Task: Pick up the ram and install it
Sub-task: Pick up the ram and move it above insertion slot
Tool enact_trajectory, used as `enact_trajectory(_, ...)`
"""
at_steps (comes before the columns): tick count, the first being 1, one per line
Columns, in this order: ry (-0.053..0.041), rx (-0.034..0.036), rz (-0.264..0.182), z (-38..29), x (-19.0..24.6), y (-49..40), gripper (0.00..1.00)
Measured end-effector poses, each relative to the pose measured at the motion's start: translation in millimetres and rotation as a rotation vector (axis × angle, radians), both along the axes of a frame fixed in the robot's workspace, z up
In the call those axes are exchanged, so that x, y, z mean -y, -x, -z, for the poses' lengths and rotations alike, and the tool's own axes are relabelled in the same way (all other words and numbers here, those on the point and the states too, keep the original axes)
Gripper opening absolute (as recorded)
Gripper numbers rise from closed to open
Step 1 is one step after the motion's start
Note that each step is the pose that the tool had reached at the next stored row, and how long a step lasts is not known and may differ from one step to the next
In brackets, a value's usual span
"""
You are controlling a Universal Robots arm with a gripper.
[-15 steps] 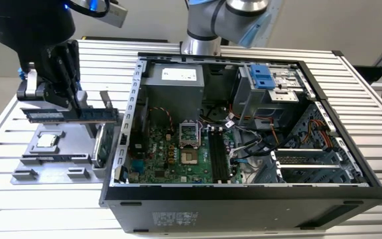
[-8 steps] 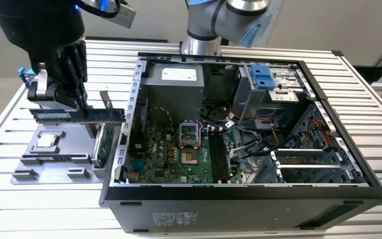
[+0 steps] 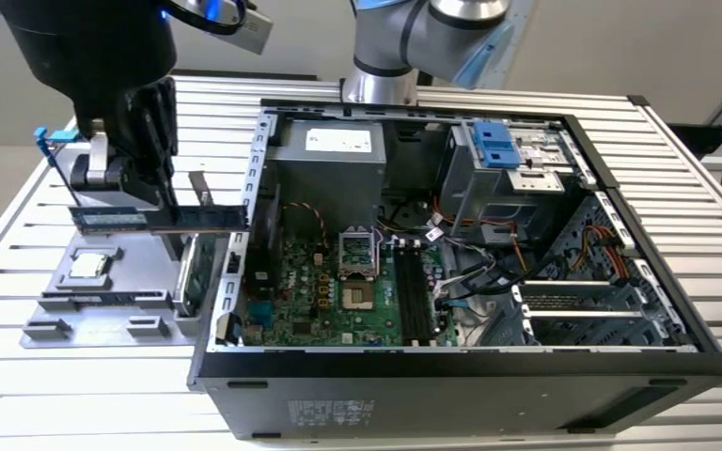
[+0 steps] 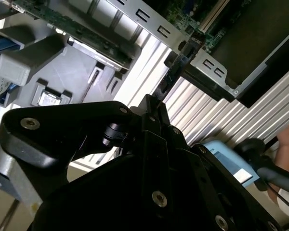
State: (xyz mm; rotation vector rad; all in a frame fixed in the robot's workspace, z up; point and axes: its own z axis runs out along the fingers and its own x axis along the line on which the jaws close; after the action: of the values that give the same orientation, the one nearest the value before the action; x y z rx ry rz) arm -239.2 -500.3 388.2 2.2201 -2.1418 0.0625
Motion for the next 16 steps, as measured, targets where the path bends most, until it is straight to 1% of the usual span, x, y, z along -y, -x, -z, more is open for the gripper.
enact_trajectory(16,0.0027,0.0001,0.000,0.0,0.0,-19.4,0.00)
